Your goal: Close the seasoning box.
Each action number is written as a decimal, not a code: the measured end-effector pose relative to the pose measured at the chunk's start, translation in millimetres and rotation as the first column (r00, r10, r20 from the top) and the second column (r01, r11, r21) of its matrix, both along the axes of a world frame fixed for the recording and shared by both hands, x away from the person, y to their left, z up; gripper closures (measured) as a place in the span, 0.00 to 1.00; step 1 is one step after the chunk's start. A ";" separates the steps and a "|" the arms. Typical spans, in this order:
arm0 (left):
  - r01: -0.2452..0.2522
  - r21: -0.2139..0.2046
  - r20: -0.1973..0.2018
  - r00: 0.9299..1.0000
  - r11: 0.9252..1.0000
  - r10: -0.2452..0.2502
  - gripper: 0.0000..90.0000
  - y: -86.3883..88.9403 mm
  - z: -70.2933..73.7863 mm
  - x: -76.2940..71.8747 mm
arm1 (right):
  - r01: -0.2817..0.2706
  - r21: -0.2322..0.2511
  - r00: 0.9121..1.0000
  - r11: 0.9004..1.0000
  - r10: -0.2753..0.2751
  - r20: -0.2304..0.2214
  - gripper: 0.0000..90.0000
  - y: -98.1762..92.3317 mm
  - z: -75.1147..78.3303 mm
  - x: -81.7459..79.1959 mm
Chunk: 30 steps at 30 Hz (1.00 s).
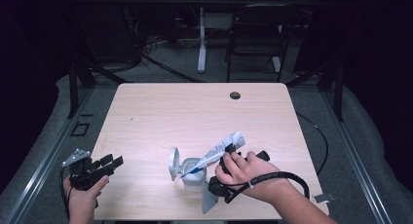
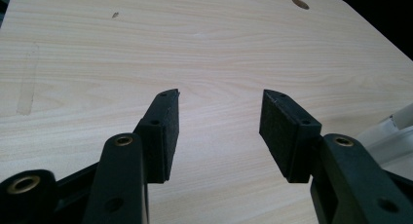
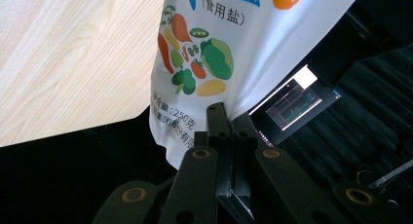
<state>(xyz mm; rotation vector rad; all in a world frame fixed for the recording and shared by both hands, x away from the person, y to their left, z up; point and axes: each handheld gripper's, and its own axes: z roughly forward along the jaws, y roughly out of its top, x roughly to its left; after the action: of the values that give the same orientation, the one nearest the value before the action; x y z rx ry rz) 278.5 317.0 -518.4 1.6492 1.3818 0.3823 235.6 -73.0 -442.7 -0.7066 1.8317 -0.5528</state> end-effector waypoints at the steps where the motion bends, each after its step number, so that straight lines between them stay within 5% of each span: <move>1: -0.004 -0.002 0.005 1.000 1.000 0.004 0.55 -0.1 -0.6 0.2 | -0.001 0.001 1.000 1.000 0.001 0.001 1.00 0.1 0.4 0.1; 30: 0.000 0.001 -0.002 1.000 1.000 0.000 0.55 0.2 -1.0 0.5 | 0.000 0.004 1.000 1.000 0.000 -0.003 1.00 2.0 1.9 -0.6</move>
<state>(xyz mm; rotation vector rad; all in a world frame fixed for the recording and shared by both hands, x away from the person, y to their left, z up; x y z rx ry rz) 279.0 317.1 -519.4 1.6511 1.3839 0.3817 235.0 -71.0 -440.8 -0.7054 1.8353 -0.5479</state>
